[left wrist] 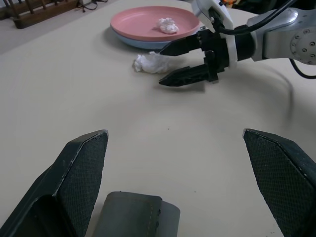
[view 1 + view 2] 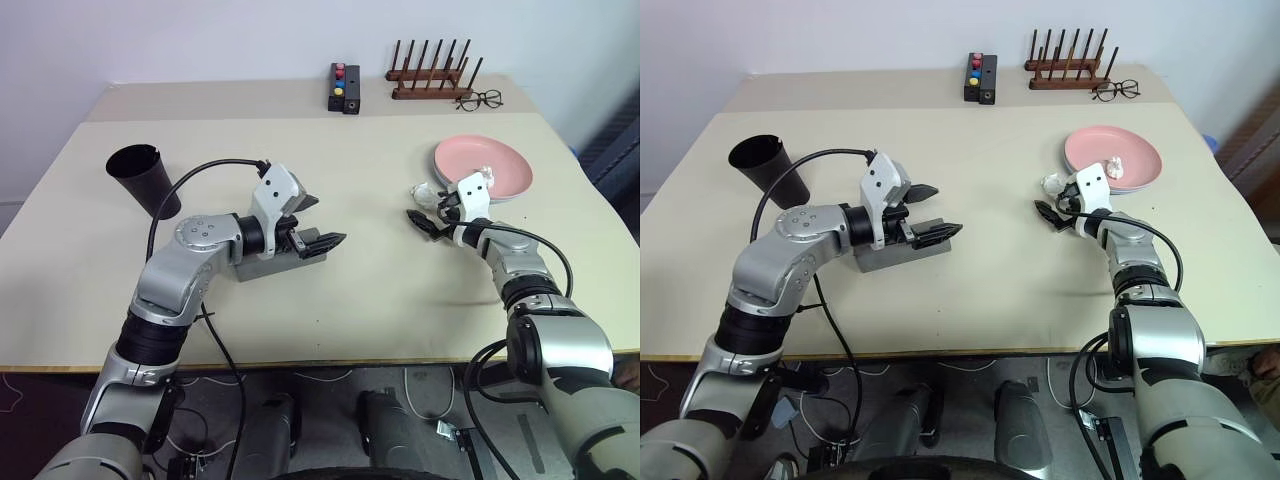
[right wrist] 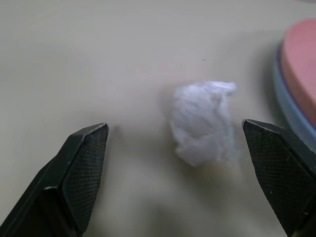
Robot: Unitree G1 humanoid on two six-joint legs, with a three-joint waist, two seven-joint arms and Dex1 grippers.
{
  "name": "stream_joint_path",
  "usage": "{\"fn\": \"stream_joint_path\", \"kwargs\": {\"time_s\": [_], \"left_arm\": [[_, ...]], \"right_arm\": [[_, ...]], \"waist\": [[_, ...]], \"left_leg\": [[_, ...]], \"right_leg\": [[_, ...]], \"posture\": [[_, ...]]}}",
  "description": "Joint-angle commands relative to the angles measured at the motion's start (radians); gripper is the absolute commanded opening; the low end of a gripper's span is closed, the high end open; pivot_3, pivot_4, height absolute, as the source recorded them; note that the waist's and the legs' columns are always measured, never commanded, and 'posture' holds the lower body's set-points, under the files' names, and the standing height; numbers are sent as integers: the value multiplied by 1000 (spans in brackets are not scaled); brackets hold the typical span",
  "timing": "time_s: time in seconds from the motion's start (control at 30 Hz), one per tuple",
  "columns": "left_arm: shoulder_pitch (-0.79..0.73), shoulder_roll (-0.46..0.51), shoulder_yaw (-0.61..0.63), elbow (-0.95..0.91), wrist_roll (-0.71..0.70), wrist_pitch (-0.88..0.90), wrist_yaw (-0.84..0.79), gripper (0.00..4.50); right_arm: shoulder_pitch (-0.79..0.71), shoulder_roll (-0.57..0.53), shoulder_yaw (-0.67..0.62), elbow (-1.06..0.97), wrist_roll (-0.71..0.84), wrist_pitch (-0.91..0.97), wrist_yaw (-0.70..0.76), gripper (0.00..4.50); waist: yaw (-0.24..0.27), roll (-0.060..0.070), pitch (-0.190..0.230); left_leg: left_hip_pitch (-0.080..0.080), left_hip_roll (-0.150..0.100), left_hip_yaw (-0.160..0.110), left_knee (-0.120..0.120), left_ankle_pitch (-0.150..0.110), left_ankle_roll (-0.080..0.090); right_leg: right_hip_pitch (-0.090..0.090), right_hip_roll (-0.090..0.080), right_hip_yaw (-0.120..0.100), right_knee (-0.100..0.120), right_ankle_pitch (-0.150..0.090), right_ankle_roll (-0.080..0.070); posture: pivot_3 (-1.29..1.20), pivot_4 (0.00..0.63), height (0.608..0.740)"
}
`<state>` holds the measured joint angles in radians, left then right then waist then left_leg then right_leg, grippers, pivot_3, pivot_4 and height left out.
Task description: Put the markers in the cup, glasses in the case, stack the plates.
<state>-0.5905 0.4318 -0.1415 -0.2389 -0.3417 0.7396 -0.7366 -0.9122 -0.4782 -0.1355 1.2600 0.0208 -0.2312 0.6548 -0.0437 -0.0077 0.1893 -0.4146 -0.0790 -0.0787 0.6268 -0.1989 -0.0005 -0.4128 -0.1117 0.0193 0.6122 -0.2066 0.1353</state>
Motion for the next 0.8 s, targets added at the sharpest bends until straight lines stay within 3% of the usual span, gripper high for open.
{"fn": "stream_joint_path", "kwargs": {"time_s": [0.03, 0.17, 0.27, 0.5, 0.8], "left_arm": [[-10, 2, 36, -44, -23, 10, 21, 4500], [-8, 9, 51, -64, -43, 28, 36, 4500], [0, 18, 50, -72, -47, 30, 38, 4500], [-2, 25, 45, -69, -54, 29, 48, 4500], [-2, 20, 40, -60, -51, 19, 54, 4500]], "right_arm": [[-30, 4, -6, 1, -5, -23, -43, 4420], [-30, 8, -6, 8, -9, -18, -59, 4420], [-34, 15, -15, 10, 4, -9, -48, 3590], [-46, 26, -12, 4, -1, -28, -51, 44], [-72, 6, -42, -15, 19, -84, -107, 44]], "waist": [[0, 0, 0], [0, 0, 0], [0, 0, 0], [0, 0, 0], [0, 0, 0]], "left_leg": [[0, 0, 0, 0, 0, 0], [0, 0, 0, 0, 0, 0], [0, 0, 0, 0, 0, 0], [0, 0, 0, 0, 0, 0], [0, 0, 0, 0, 0, 0]], "right_leg": [[0, 0, 0, 0, 0, 0], [0, 0, 0, 0, 0, 0], [0, 0, 0, 0, 0, 0], [0, 0, 0, 0, 0, 0], [0, 0, 0, 0, 0, 0]], "posture": [[0, 150, 740], [0, 150, 740], [0, 150, 740], [0, 150, 740], [0, 150, 740]]}}
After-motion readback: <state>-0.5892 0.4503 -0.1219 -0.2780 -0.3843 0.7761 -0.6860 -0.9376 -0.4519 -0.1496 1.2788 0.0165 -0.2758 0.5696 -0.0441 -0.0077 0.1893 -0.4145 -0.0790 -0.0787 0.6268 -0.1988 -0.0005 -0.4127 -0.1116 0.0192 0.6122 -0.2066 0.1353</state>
